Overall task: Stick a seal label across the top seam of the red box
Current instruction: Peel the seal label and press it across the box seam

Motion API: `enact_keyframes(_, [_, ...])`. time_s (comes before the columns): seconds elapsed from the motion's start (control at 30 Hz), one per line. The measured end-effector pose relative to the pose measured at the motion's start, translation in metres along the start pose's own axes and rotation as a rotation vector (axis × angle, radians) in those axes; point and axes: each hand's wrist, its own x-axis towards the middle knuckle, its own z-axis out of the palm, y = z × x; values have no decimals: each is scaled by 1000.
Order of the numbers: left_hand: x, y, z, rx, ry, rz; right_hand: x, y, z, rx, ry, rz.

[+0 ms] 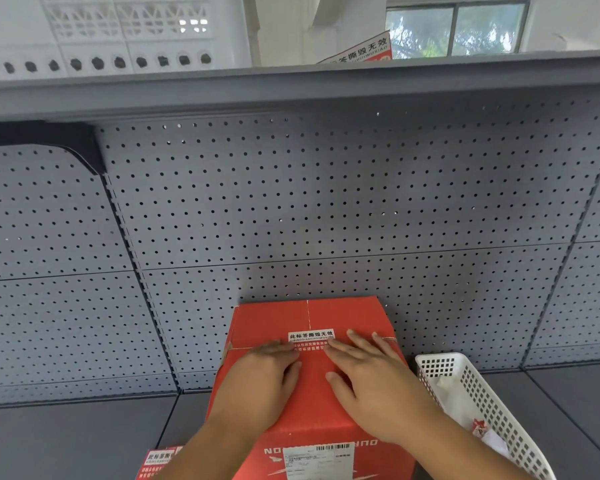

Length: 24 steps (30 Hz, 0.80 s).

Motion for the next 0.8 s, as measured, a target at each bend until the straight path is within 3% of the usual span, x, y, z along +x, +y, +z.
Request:
enact_keyframes(0.27, [-3,7,-6,48,41,-44,-5,-3,2,-3,136,43])
enact_keyframes(0.8, [-2,6,-11,-62,61,-5,-6,-4,-2,15,75,83])
